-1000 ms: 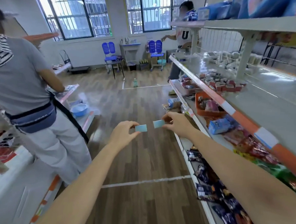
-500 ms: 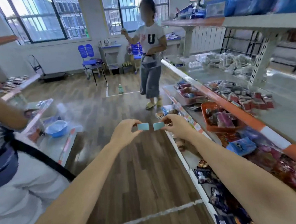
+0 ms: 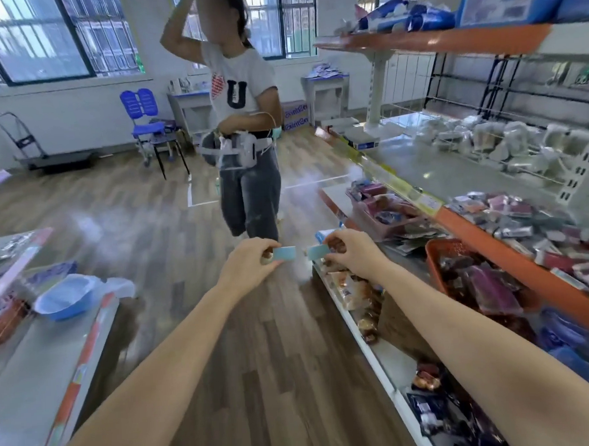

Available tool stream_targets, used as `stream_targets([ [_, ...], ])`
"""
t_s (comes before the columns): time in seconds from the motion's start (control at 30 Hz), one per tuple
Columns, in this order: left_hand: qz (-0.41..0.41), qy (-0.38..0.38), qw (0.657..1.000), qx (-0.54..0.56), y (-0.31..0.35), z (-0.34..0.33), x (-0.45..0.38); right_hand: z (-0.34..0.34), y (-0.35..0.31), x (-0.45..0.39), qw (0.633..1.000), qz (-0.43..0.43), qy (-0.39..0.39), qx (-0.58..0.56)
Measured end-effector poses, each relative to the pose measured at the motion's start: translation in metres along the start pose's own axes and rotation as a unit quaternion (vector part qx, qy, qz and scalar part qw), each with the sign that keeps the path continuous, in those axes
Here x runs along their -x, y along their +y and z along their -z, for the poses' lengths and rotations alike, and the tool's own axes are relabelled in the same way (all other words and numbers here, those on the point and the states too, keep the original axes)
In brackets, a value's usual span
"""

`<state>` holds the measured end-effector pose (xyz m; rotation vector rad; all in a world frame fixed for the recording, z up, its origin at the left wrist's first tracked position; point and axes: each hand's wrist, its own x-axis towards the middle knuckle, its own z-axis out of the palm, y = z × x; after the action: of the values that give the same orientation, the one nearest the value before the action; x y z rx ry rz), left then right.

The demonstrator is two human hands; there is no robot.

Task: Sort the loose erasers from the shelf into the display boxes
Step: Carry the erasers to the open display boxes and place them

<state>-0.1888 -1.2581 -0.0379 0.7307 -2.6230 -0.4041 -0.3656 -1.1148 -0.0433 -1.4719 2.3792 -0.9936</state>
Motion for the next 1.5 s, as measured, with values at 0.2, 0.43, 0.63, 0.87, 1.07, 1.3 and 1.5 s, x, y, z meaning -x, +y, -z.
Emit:
stream_targets([
  [0.2, 0.005, 0.005, 1.000, 0.008, -0.034, -0.016, -0.123, 0.004, 0.037, -0.124, 1.000, 0.002, 0.007, -0.011],
  [0.43, 0.018, -0.002, 1.000, 0.026, -0.075, -0.036, -0.245, 0.004, 0.071, -0.247, 0.999, 0.007, 0.035, -0.024],
  [0.63, -0.005, -0.003, 1.000, 0.017, -0.119, -0.060, -0.361, -0.007, 0.100, -0.360, 0.998, 0.008, 0.059, -0.014],
  [0.87, -0.082, -0.002, 0.996, 0.037, -0.179, -0.067, -0.506, -0.009, 0.125, -0.496, 0.996, -0.010, 0.085, -0.012],
  [1.07, -0.119, -0.004, 0.991, 0.058, -0.200, -0.091, -0.602, -0.005, 0.152, -0.567, 0.995, -0.033, 0.097, -0.010],
  [1.3, -0.164, -0.018, 0.983, 0.084, -0.197, -0.134, -0.707, 0.019, 0.205, -0.634, 0.986, -0.084, 0.142, 0.010],
  [1.5, -0.229, -0.035, 0.965, 0.121, -0.180, -0.172, -0.801, 0.053, 0.253, -0.687, 0.970, -0.134, 0.204, 0.026],
])
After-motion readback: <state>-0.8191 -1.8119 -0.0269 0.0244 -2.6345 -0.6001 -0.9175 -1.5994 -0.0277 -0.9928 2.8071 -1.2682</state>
